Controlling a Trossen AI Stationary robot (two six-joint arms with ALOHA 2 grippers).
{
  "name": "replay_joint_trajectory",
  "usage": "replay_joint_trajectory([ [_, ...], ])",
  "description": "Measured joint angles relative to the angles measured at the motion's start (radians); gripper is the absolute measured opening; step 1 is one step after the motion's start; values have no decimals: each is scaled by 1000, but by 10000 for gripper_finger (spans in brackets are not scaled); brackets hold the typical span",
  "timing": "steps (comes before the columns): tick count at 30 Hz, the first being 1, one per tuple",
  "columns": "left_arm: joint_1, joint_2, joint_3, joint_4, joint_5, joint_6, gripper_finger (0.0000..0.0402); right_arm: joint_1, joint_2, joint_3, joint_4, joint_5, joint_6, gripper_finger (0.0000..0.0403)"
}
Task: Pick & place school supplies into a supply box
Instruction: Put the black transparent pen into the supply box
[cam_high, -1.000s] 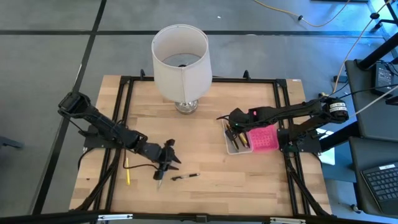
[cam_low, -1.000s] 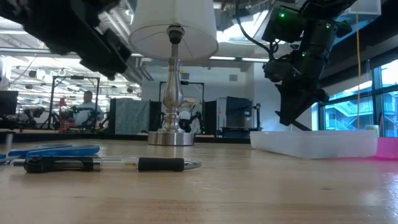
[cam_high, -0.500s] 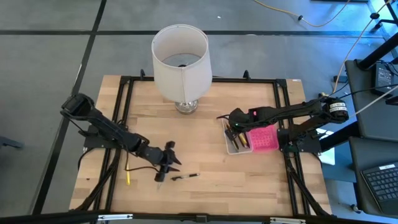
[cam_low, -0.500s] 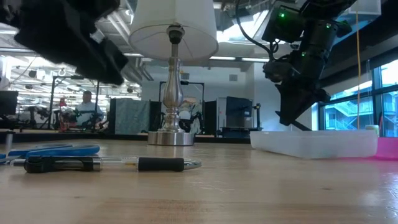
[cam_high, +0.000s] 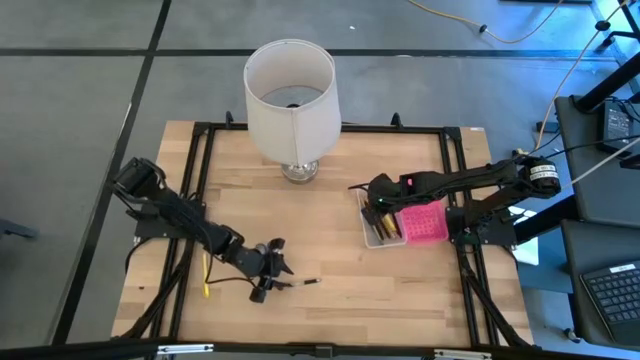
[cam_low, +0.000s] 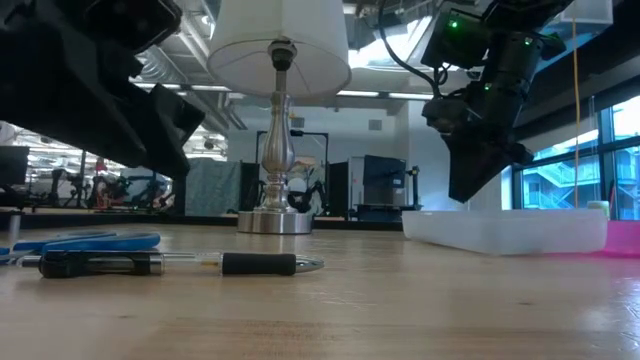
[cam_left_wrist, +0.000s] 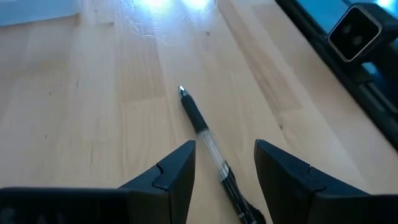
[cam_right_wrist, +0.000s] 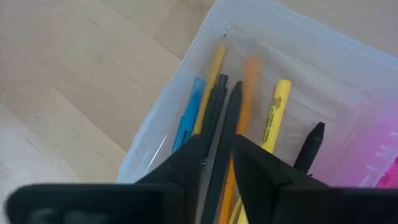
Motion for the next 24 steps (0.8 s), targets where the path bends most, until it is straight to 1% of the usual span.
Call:
replay_joint_trajectory([
  [6,-24,39,0,-1,-45,10,158,0,0,0,-1,-1,28,155],
  [10,-24,83,0,0,-50,-10,157,0,0,0,0,-2,30,181],
  [13,-24,117,0,5,-35,-38,157,0,0,0,0,-2,31,190],
  [15,-27,140,9,-4,-9,-38,157,0,0,0,0,-2,31,190],
  [17,-32,165,29,-2,-9,-35,157,0,0,0,0,-2,30,189],
  [20,-37,193,65,-40,-40,-34,157,0,0,0,0,-4,27,188],
  [24,-33,196,91,-107,-69,-35,157,0,0,0,0,-10,22,190],
])
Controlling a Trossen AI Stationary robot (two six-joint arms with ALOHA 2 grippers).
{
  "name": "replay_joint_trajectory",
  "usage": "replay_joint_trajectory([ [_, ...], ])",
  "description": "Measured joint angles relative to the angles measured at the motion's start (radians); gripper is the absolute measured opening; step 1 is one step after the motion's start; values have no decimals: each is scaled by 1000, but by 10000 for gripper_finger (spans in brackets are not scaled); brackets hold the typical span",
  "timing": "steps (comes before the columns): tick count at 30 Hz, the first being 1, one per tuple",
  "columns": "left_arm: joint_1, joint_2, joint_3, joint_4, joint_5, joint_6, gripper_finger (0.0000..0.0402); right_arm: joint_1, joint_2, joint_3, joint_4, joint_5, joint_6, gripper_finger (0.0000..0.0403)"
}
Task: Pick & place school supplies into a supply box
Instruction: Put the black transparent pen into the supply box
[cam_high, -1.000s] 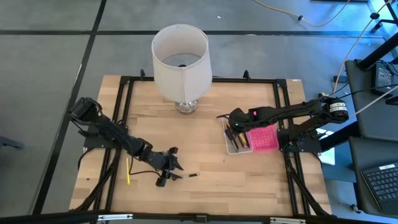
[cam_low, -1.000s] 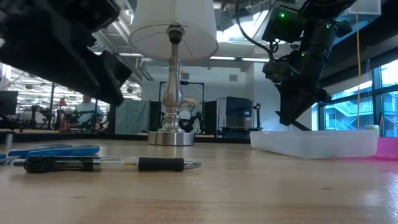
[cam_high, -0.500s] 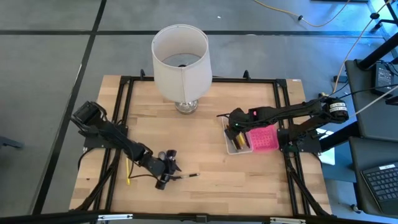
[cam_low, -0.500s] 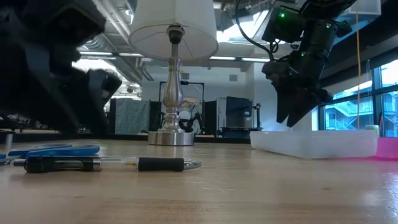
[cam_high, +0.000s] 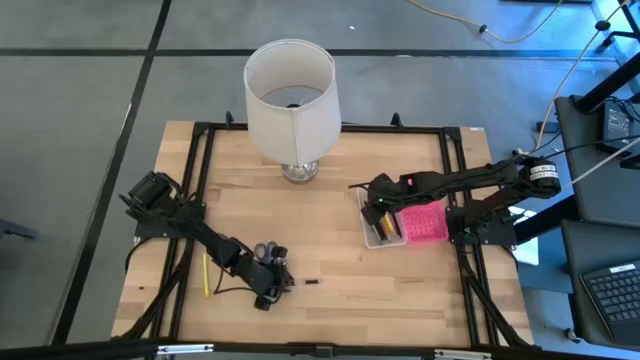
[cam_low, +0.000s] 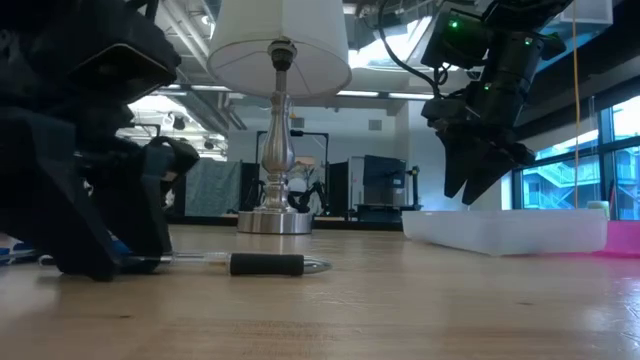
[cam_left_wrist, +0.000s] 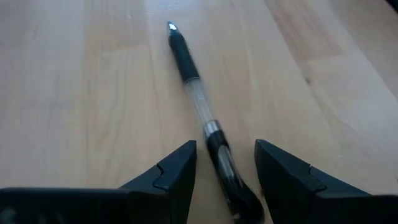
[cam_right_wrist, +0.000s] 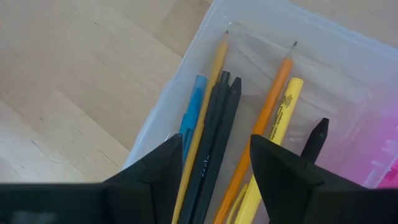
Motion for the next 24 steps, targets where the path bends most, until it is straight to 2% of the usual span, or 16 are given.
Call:
replay_joint_trajectory([
  [6,14,-3,2,-19,-32,21,144,0,0,0,0,0,-28,190],
  [16,19,-2,0,-24,-50,40,66,0,0,0,1,1,-26,190],
  [20,19,-2,-1,-15,-63,70,33,0,-10,0,2,36,1,190],
  [24,20,-1,-1,1,-71,72,22,0,-38,0,4,39,-1,190],
])
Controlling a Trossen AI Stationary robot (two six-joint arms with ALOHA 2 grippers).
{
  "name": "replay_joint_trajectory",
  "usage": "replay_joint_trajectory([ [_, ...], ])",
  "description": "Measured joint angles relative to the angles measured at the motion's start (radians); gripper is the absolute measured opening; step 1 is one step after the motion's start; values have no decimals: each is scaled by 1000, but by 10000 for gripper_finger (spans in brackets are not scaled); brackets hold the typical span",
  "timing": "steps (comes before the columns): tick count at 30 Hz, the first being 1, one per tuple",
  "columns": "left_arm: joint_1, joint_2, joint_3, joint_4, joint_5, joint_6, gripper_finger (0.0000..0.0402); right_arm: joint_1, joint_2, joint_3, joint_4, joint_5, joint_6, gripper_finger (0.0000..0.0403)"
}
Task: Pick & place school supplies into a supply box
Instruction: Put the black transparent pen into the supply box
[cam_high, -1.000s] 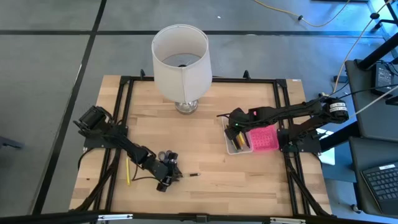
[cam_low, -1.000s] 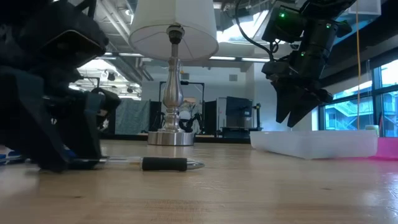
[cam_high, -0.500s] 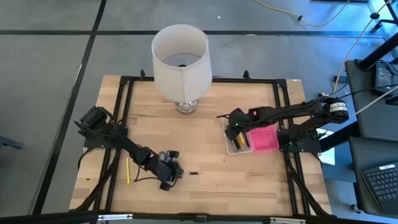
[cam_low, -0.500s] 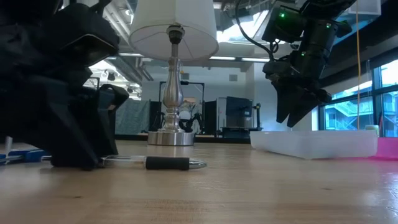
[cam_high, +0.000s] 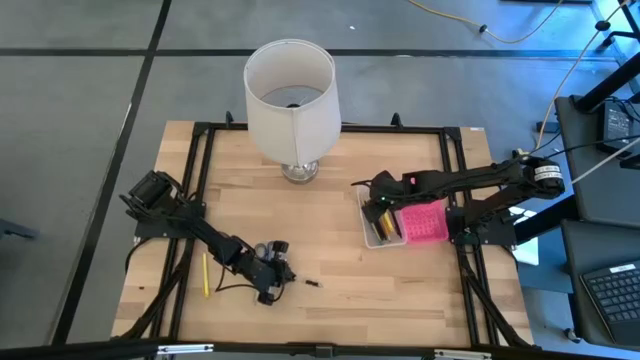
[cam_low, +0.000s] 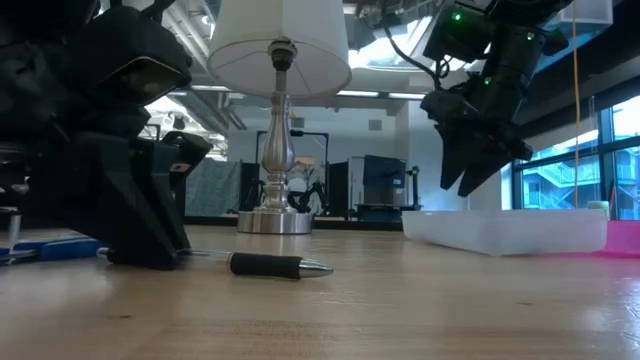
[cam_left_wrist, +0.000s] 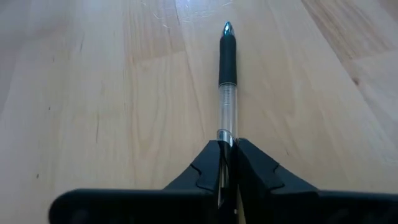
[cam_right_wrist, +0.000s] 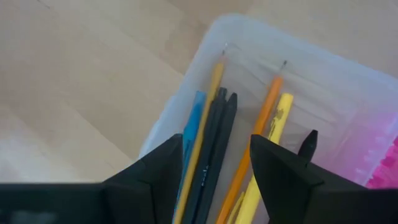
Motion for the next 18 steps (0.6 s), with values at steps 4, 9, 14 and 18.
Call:
replay_joint_trajectory([
  [4,0,1,-2,15,-15,0,34,4,-46,0,7,0,-5,190],
  [9,3,4,-4,56,-29,46,36,27,-97,0,85,-42,-64,190],
  [14,34,5,3,80,-29,62,30,75,-97,0,305,-207,-160,191],
  [18,70,5,29,86,-14,104,33,122,-92,1,467,-273,-217,191],
])
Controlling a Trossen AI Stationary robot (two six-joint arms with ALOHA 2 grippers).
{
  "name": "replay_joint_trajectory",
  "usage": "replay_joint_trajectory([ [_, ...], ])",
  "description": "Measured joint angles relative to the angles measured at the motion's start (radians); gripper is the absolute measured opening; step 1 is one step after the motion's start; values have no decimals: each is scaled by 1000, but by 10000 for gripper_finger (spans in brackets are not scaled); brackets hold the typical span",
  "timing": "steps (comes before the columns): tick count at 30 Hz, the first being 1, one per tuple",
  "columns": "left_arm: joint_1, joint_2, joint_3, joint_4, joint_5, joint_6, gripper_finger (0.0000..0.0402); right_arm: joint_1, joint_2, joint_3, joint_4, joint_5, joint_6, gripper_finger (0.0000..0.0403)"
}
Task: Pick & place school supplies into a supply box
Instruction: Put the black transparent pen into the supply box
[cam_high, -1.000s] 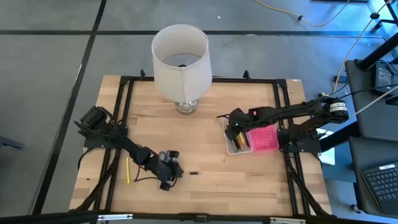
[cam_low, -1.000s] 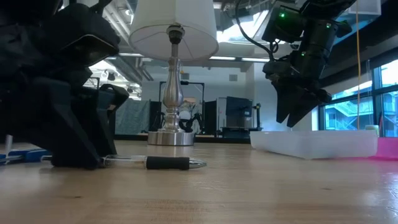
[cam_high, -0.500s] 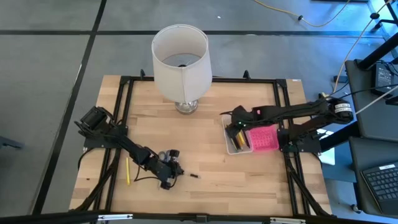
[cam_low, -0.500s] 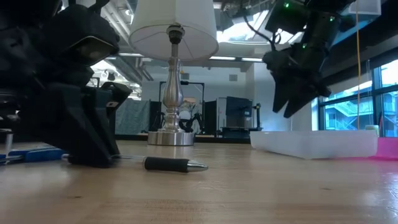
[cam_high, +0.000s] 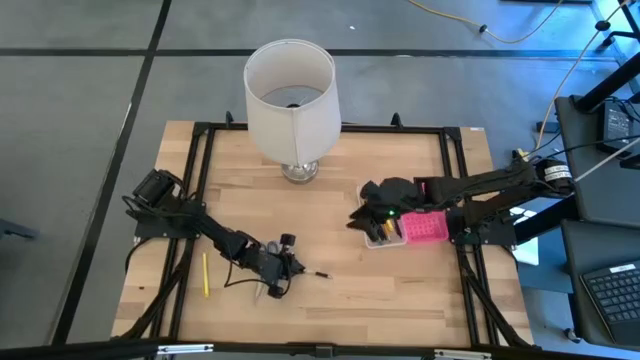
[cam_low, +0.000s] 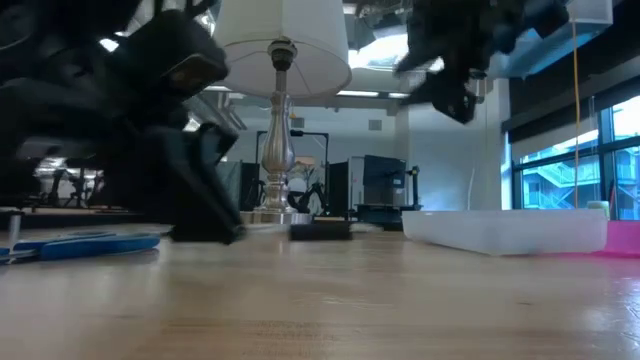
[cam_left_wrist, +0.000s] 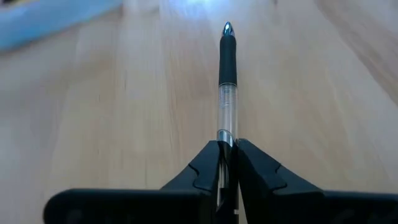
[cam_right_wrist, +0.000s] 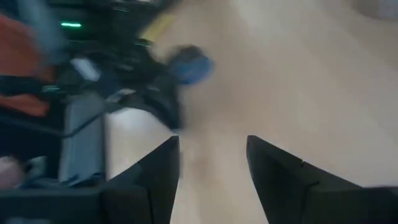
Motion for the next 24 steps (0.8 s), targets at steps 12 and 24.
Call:
replay_joint_trajectory([
  [12,70,-3,154,-4,38,352,35,85,50,1,53,-50,62,191],
  [24,139,-3,238,-49,-13,530,36,110,160,1,79,-151,166,191],
])
